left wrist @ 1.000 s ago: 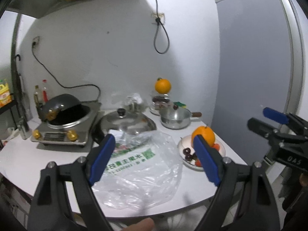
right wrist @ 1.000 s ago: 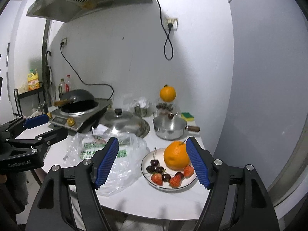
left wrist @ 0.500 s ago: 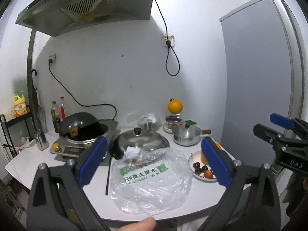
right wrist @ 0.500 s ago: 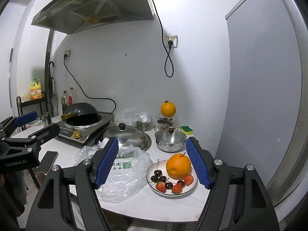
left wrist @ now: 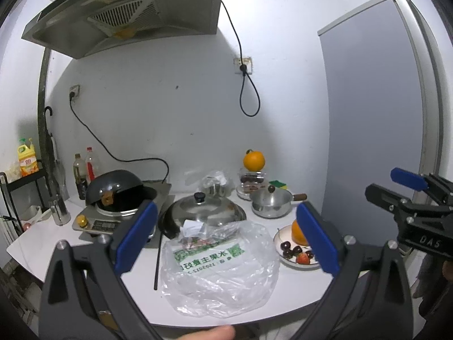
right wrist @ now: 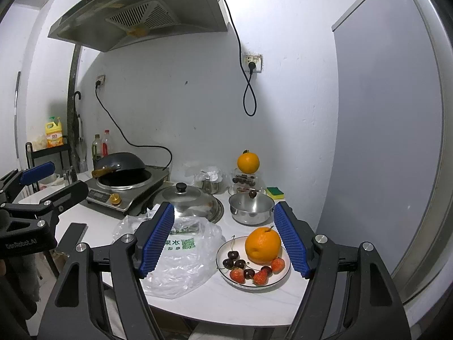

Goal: Organize fruits

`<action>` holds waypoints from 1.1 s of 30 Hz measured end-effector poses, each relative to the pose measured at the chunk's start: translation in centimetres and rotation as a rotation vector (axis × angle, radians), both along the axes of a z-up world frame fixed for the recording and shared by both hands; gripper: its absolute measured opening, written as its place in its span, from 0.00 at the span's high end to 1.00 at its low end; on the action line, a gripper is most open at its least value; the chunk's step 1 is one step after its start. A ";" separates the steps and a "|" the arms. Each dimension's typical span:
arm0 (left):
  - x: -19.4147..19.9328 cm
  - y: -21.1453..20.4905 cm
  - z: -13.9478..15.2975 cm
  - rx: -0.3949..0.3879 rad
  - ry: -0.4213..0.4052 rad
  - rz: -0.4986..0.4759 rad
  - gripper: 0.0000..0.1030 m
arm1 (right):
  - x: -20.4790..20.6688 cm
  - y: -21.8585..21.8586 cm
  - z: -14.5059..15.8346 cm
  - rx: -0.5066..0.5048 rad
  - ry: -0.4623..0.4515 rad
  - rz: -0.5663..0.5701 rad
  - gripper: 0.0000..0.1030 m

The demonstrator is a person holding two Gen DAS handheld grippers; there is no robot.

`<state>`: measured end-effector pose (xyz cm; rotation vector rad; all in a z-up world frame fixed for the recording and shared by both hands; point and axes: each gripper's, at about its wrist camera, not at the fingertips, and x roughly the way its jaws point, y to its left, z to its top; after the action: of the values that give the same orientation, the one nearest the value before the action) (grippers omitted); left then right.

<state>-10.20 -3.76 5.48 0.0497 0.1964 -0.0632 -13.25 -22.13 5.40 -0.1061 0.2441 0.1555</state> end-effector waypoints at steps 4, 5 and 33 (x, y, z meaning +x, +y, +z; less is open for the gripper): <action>0.0 -0.1 -0.1 -0.002 0.005 0.001 0.03 | 0.2 0.1 0.1 -0.001 0.007 0.003 0.26; 0.0 0.0 0.0 -0.003 0.005 0.001 0.03 | 0.1 0.1 0.1 -0.001 0.007 0.004 0.26; 0.2 0.1 -0.2 -0.018 0.004 0.009 0.03 | 0.4 0.6 -0.2 0.001 0.022 0.009 0.26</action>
<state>-10.02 -3.63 5.25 0.0309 0.2000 -0.0561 -12.81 -21.50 5.19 -0.1048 0.2651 0.1662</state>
